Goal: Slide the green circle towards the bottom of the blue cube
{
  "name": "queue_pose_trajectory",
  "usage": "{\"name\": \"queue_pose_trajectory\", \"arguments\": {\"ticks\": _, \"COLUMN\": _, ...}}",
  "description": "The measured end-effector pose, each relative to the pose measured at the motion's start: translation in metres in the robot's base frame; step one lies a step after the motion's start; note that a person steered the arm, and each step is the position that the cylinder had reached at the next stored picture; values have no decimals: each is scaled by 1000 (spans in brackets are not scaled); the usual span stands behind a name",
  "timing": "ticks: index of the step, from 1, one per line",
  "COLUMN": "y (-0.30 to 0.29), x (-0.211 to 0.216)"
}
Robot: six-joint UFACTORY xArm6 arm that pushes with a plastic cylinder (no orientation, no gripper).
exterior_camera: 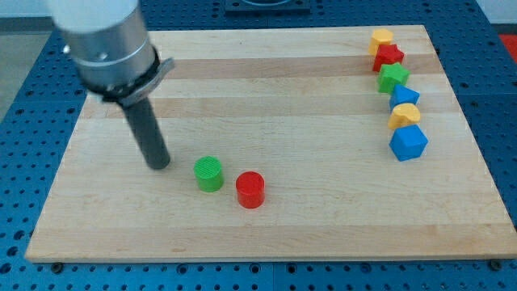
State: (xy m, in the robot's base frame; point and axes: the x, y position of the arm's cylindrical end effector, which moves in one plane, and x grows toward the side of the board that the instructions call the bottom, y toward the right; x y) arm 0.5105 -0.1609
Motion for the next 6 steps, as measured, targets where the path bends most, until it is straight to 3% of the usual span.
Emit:
{"name": "queue_pose_trajectory", "arguments": {"ticks": 1, "y": 5, "x": 25}}
{"name": "queue_pose_trajectory", "arguments": {"ticks": 3, "y": 69, "x": 18}}
{"name": "queue_pose_trajectory", "arguments": {"ticks": 6, "y": 103, "x": -10}}
